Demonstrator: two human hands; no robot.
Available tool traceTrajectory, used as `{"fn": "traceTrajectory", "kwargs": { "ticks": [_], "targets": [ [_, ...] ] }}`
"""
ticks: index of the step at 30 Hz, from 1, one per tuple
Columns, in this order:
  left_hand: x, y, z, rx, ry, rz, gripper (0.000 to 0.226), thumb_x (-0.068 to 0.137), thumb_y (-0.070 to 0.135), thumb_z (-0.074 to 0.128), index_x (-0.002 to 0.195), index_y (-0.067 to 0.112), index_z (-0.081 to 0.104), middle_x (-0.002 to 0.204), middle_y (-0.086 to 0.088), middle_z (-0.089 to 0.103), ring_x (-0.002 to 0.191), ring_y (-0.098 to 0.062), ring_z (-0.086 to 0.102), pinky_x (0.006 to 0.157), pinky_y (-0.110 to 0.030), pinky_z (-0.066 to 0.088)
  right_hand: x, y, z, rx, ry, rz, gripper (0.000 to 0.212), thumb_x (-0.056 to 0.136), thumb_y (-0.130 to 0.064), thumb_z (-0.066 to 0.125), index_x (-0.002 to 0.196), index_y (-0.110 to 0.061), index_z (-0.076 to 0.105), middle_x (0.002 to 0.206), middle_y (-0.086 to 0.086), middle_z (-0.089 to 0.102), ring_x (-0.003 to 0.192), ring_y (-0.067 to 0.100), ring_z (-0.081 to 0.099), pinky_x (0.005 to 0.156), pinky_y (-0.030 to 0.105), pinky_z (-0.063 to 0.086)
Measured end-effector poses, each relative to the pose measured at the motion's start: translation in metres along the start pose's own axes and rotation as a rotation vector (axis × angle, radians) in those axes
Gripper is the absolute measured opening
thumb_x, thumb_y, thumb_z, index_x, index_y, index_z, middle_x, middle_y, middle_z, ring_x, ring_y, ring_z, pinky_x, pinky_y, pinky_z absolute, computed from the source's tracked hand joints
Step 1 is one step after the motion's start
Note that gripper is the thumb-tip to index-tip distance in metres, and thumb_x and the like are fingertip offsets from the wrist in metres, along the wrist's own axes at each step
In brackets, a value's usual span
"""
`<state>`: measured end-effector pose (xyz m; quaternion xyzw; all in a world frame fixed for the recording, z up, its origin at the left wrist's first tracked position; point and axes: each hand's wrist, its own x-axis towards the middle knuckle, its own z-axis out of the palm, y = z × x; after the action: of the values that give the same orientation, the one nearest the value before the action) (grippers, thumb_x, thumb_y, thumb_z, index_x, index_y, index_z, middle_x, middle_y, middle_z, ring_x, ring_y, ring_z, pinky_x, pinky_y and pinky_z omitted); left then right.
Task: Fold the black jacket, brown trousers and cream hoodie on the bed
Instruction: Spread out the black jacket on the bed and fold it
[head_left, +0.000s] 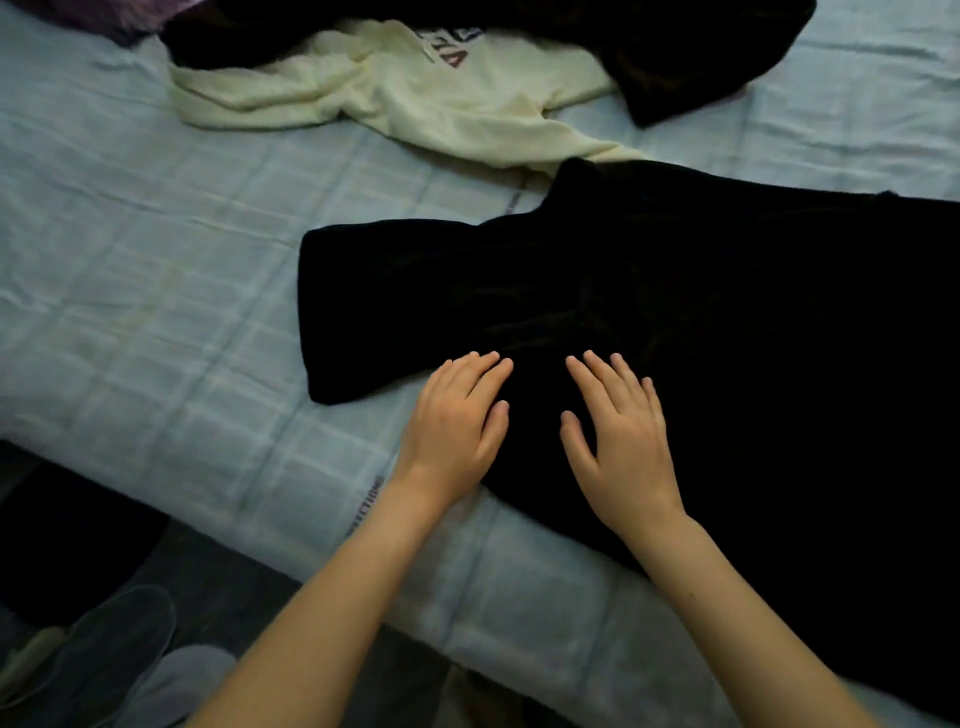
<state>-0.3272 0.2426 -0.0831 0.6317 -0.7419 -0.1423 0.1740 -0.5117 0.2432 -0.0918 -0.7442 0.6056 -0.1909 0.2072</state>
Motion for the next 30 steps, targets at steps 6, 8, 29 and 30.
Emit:
{"fn": "traceTrajectory", "kwargs": {
  "ticks": [6,8,29,30],
  "targets": [
    [0.012,-0.073,-0.018,0.018,0.048,-0.056,0.039,0.091,0.014,0.058,0.128,0.002,0.061,0.13,-0.015,0.061,0.123,-0.032,0.055,0.106,-0.046,0.041,0.048,-0.044,0.044,-0.086,0.028,-0.096,0.048,0.095,-0.023,0.058,0.142,-0.012,0.052,0.146,0.008,0.051,0.143,0.031,0.036,0.12,0.053,0.021],
    [0.013,-0.094,-0.02,0.02,0.07,-0.056,0.038,0.09,0.015,0.058,0.126,0.002,0.063,0.125,-0.014,0.063,0.119,-0.032,0.057,0.102,-0.045,0.044,0.063,-0.054,0.059,-0.115,0.04,-0.143,0.046,0.094,-0.024,0.056,0.139,-0.012,0.055,0.142,0.009,0.055,0.138,0.034,0.042,0.118,0.055,0.025],
    [0.052,-0.103,-0.067,-0.836,0.221,-0.522,0.07,0.081,0.001,0.074,0.143,0.016,0.045,0.132,0.001,0.059,0.118,-0.01,0.058,0.099,-0.022,0.047,0.115,-0.082,0.041,0.423,-0.123,-0.039,0.043,0.095,-0.038,0.055,0.137,-0.029,0.054,0.136,-0.007,0.053,0.127,0.009,0.05,0.108,0.029,0.04],
    [0.054,-0.082,-0.068,-0.844,0.168,-0.447,0.073,0.08,-0.001,0.073,0.144,0.017,0.043,0.135,0.001,0.057,0.12,-0.01,0.057,0.101,-0.021,0.045,0.116,-0.088,0.029,0.638,-0.115,0.002,0.042,0.093,-0.037,0.056,0.135,-0.031,0.056,0.13,-0.008,0.057,0.118,0.004,0.057,0.099,0.021,0.045]
  ]
}}
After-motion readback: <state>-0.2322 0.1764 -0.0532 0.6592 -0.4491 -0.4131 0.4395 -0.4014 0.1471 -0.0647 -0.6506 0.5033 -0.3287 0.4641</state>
